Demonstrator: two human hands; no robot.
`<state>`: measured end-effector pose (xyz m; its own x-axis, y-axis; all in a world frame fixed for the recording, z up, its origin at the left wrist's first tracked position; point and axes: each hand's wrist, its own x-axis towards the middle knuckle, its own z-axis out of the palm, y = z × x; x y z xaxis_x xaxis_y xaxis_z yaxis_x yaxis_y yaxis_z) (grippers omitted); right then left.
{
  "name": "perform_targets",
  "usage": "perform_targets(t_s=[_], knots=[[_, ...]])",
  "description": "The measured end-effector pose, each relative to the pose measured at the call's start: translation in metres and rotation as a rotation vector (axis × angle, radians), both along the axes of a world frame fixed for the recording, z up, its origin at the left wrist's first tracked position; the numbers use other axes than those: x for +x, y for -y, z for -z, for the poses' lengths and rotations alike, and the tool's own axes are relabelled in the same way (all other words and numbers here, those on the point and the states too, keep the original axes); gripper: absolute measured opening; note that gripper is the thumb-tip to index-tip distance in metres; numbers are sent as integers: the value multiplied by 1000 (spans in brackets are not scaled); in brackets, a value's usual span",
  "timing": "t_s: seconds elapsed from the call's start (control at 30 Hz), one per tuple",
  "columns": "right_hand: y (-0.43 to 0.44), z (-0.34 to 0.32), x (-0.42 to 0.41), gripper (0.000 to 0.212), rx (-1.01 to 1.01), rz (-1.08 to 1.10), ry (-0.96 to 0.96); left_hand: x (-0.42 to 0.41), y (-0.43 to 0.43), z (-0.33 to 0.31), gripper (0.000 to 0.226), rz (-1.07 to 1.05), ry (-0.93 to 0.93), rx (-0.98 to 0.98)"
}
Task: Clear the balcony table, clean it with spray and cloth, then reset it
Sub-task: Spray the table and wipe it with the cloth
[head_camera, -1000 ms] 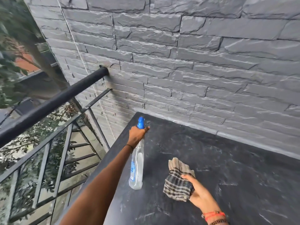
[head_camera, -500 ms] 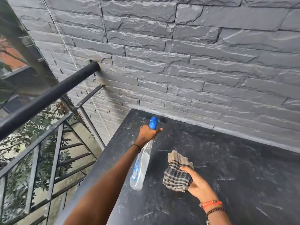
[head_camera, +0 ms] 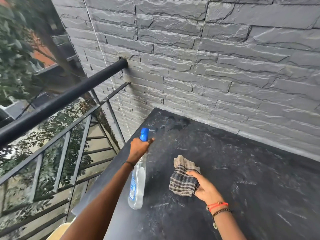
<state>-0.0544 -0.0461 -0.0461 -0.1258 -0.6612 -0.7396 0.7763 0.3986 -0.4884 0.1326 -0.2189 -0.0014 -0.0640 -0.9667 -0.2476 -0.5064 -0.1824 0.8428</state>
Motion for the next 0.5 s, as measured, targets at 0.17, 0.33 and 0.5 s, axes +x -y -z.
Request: perform_targets(t_s=[0.17,0.33,0.5], knots=[[-2,1,15,17,23,-52,-17,34,-25,3,37,-8,22,2],[-4,1,23,13,28,-83,-24,50,-54,7,37,-37,27,0],[-17,2,26,10,31,-49,-28,52,-96,7,36,66,28,41]])
